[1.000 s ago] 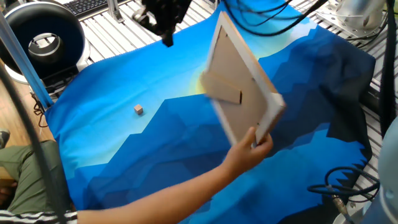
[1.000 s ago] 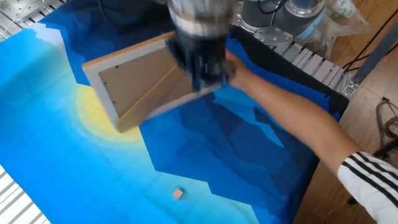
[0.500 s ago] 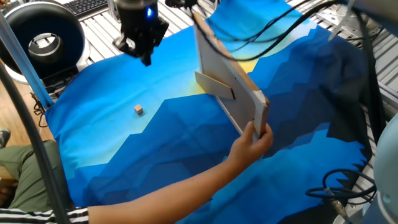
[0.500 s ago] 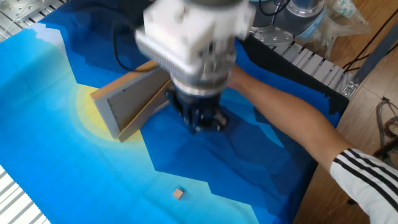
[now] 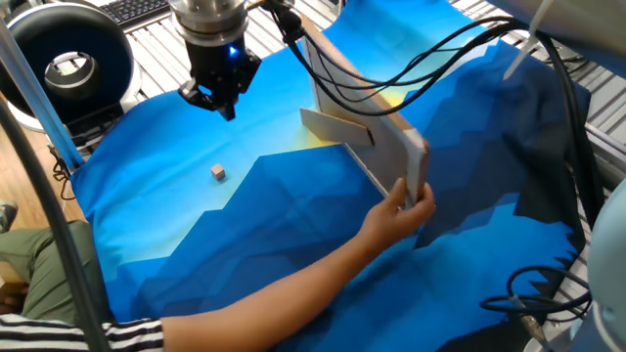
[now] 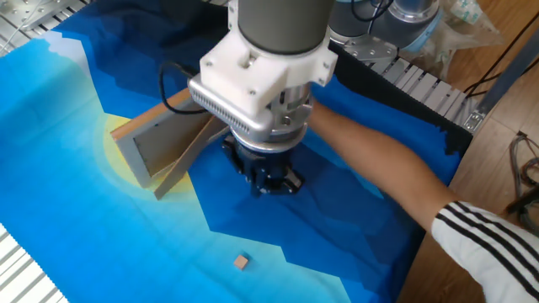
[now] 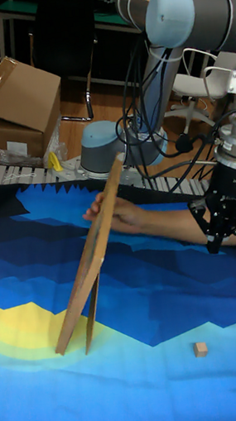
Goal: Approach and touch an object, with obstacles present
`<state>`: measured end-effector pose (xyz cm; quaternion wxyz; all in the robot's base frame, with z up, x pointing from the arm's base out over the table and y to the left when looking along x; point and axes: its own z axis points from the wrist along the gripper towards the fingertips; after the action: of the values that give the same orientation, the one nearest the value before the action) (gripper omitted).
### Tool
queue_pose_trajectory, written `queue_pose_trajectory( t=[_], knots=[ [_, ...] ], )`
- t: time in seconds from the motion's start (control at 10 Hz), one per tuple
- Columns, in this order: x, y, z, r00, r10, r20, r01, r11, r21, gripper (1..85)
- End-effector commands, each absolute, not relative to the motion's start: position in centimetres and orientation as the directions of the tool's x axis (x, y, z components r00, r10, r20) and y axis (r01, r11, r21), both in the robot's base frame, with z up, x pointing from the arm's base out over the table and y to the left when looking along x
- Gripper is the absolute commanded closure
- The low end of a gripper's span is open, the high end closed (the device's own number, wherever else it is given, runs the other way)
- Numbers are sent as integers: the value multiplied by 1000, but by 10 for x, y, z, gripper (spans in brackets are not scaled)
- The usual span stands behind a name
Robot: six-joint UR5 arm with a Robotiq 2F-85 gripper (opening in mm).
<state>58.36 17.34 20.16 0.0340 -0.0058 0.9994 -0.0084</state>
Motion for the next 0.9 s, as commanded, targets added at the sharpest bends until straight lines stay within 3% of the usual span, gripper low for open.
queue_pose_trajectory(
  t=[0.0,0.1,0.3,0.5,0.8],
  knots=[
    [568,175,198,-1000,28,-6,28,1000,-8,847],
    [565,182,198,-999,50,5,50,999,18,847],
    [568,235,205,-995,100,14,100,970,223,847],
    [581,219,197,-995,94,-34,88,984,156,847],
    [616,229,140,-993,90,-75,79,987,139,847]
  ],
)
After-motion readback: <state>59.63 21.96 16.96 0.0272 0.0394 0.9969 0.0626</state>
